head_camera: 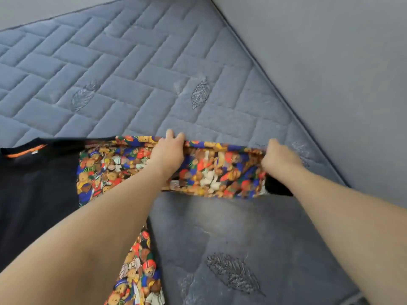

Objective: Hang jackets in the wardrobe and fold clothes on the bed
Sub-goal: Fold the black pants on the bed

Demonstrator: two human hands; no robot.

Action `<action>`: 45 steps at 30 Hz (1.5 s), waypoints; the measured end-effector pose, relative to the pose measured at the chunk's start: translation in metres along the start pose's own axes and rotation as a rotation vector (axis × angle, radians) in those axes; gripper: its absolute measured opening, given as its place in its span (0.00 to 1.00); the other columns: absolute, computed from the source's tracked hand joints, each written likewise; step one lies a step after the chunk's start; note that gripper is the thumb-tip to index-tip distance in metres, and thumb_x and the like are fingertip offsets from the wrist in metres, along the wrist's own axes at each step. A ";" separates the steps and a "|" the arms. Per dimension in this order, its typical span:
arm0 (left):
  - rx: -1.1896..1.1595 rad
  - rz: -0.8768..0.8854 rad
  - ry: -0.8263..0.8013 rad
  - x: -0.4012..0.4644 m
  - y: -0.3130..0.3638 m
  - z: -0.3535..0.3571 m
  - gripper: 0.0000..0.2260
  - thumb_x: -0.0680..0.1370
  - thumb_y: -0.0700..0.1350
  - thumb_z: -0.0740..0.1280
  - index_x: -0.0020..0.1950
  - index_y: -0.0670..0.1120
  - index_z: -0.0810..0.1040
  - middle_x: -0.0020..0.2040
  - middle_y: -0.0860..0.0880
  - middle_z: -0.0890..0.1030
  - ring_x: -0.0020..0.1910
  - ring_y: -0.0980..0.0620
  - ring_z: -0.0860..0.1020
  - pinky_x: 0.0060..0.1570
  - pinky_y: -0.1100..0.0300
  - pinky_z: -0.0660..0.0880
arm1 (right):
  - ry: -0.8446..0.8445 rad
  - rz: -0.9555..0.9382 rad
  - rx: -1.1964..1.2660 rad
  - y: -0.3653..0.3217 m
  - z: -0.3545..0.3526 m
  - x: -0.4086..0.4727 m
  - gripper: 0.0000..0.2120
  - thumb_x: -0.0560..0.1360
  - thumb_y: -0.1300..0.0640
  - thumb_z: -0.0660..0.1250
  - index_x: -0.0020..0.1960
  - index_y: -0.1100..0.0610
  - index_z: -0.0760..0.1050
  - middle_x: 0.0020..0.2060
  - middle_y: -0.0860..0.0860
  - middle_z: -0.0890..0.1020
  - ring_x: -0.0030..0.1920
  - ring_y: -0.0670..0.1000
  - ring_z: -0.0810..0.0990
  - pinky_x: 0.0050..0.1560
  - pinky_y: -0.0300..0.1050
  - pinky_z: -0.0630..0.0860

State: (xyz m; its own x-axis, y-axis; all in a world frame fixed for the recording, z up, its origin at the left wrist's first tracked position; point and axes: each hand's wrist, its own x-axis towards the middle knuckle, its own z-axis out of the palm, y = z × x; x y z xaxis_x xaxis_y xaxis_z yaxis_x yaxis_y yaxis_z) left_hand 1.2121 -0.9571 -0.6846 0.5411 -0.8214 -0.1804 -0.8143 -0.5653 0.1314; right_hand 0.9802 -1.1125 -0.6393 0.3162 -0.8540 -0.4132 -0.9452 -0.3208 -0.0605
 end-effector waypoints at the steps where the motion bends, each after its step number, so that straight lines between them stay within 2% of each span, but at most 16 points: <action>1: -0.144 -0.026 0.009 0.010 0.013 -0.004 0.12 0.78 0.41 0.61 0.62 0.45 0.69 0.61 0.39 0.67 0.51 0.31 0.77 0.47 0.43 0.73 | 0.106 0.005 -0.077 0.007 -0.014 0.010 0.16 0.76 0.59 0.59 0.63 0.58 0.67 0.62 0.61 0.76 0.64 0.62 0.74 0.59 0.52 0.70; 3: -0.307 -0.021 -0.101 0.023 0.032 -0.008 0.23 0.79 0.41 0.61 0.73 0.48 0.61 0.73 0.39 0.57 0.62 0.30 0.72 0.61 0.43 0.70 | 0.230 0.006 -0.212 0.013 -0.029 0.022 0.18 0.76 0.56 0.59 0.66 0.57 0.67 0.64 0.60 0.72 0.66 0.61 0.71 0.64 0.54 0.66; 5: -0.274 0.001 -0.228 0.026 0.037 -0.005 0.30 0.78 0.40 0.60 0.78 0.52 0.53 0.78 0.44 0.47 0.69 0.31 0.65 0.67 0.43 0.66 | 0.198 0.004 -0.253 0.004 -0.027 0.017 0.22 0.76 0.53 0.61 0.68 0.57 0.65 0.66 0.59 0.69 0.68 0.60 0.67 0.67 0.54 0.63; 11: -0.067 -0.041 -0.453 -0.017 -0.038 0.016 0.29 0.79 0.53 0.59 0.78 0.58 0.52 0.80 0.49 0.47 0.77 0.38 0.51 0.72 0.40 0.57 | -0.085 -0.327 -0.126 -0.077 0.036 -0.041 0.32 0.76 0.53 0.60 0.78 0.53 0.54 0.78 0.55 0.53 0.77 0.57 0.51 0.76 0.58 0.50; 14: -0.170 -0.106 -0.520 -0.066 -0.097 0.022 0.29 0.81 0.49 0.57 0.80 0.58 0.48 0.80 0.52 0.40 0.79 0.43 0.45 0.76 0.44 0.50 | -0.225 -0.441 -0.086 -0.138 0.069 -0.076 0.30 0.78 0.55 0.57 0.78 0.51 0.53 0.79 0.52 0.51 0.78 0.56 0.49 0.76 0.59 0.48; 16: -0.377 -0.095 -0.516 -0.098 -0.121 0.023 0.33 0.80 0.43 0.58 0.80 0.57 0.45 0.79 0.55 0.37 0.79 0.48 0.44 0.76 0.52 0.50 | -0.301 -0.460 -0.086 -0.176 0.086 -0.093 0.29 0.78 0.56 0.56 0.78 0.51 0.54 0.79 0.52 0.52 0.78 0.56 0.52 0.75 0.59 0.50; 18: -0.433 -0.107 -0.456 -0.121 -0.146 0.027 0.35 0.78 0.40 0.59 0.80 0.55 0.44 0.79 0.57 0.37 0.79 0.50 0.46 0.75 0.56 0.53 | -0.310 -0.428 -0.068 -0.208 0.097 -0.101 0.26 0.78 0.55 0.56 0.76 0.54 0.58 0.77 0.54 0.57 0.75 0.57 0.57 0.74 0.58 0.55; 22: -0.176 -0.252 -0.370 -0.153 -0.237 0.026 0.32 0.78 0.47 0.58 0.80 0.57 0.49 0.80 0.56 0.44 0.79 0.49 0.44 0.73 0.36 0.46 | -0.146 -0.472 -0.062 -0.271 0.116 -0.108 0.23 0.81 0.50 0.50 0.74 0.55 0.62 0.76 0.54 0.62 0.75 0.56 0.59 0.74 0.57 0.54; 24: -0.186 -0.407 -0.356 -0.169 -0.295 0.025 0.28 0.81 0.53 0.55 0.79 0.60 0.47 0.80 0.57 0.45 0.79 0.50 0.44 0.71 0.32 0.46 | -0.090 -0.568 -0.040 -0.314 0.130 -0.113 0.24 0.82 0.48 0.49 0.75 0.55 0.61 0.76 0.54 0.62 0.76 0.55 0.58 0.75 0.57 0.53; 27: -0.243 -0.612 -0.388 -0.183 -0.373 0.023 0.26 0.82 0.61 0.49 0.78 0.63 0.43 0.79 0.59 0.40 0.78 0.51 0.40 0.70 0.31 0.45 | -0.134 -0.665 -0.026 -0.393 0.160 -0.118 0.27 0.82 0.44 0.50 0.78 0.52 0.55 0.79 0.53 0.55 0.78 0.55 0.52 0.76 0.58 0.47; 31: -0.223 -0.621 -0.346 -0.175 -0.450 0.034 0.27 0.80 0.66 0.46 0.75 0.68 0.37 0.78 0.59 0.34 0.77 0.54 0.33 0.69 0.29 0.40 | -0.122 -0.736 -0.113 -0.490 0.208 -0.113 0.31 0.81 0.37 0.44 0.79 0.45 0.39 0.79 0.52 0.39 0.78 0.58 0.37 0.74 0.62 0.36; 34: -0.168 -0.572 -0.184 -0.151 -0.487 0.051 0.29 0.77 0.70 0.41 0.75 0.67 0.34 0.78 0.57 0.32 0.75 0.53 0.30 0.65 0.29 0.32 | 0.136 -0.695 -0.160 -0.530 0.236 -0.093 0.34 0.78 0.33 0.38 0.78 0.46 0.34 0.78 0.54 0.36 0.77 0.58 0.34 0.74 0.63 0.33; 37: -0.107 -0.500 0.001 -0.119 -0.517 0.062 0.30 0.76 0.70 0.38 0.76 0.65 0.34 0.79 0.52 0.36 0.76 0.50 0.32 0.66 0.32 0.29 | 0.377 -0.664 -0.034 -0.559 0.246 -0.068 0.36 0.77 0.34 0.42 0.80 0.51 0.44 0.79 0.58 0.47 0.79 0.58 0.44 0.76 0.60 0.39; 41: -0.030 -0.455 0.189 -0.079 -0.542 0.059 0.28 0.81 0.62 0.42 0.80 0.56 0.43 0.80 0.45 0.47 0.79 0.45 0.42 0.71 0.37 0.34 | 0.441 -0.629 0.079 -0.593 0.237 -0.038 0.34 0.78 0.38 0.48 0.78 0.55 0.55 0.78 0.57 0.58 0.78 0.58 0.54 0.77 0.60 0.44; 43: 0.012 -0.436 0.296 -0.066 -0.547 0.055 0.26 0.82 0.57 0.49 0.79 0.51 0.54 0.75 0.42 0.61 0.76 0.41 0.55 0.74 0.38 0.43 | 0.466 -0.617 0.130 -0.600 0.234 -0.033 0.28 0.78 0.41 0.52 0.71 0.57 0.67 0.74 0.57 0.65 0.76 0.58 0.59 0.76 0.60 0.49; 45: 0.019 -0.410 0.374 -0.053 -0.552 0.052 0.21 0.81 0.52 0.53 0.71 0.45 0.68 0.61 0.42 0.72 0.62 0.39 0.69 0.69 0.42 0.58 | 0.513 -0.638 0.153 -0.600 0.238 -0.032 0.20 0.78 0.45 0.55 0.59 0.59 0.72 0.70 0.57 0.70 0.74 0.60 0.63 0.75 0.61 0.53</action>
State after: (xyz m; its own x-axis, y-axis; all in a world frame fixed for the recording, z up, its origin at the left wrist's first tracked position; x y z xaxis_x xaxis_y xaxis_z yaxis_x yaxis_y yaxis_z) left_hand 1.6226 -0.5978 -0.7982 0.8494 -0.5073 0.1455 -0.5231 -0.8459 0.1044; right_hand 1.5179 -0.7949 -0.8059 0.7574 -0.6197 0.2055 -0.5608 -0.7787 -0.2813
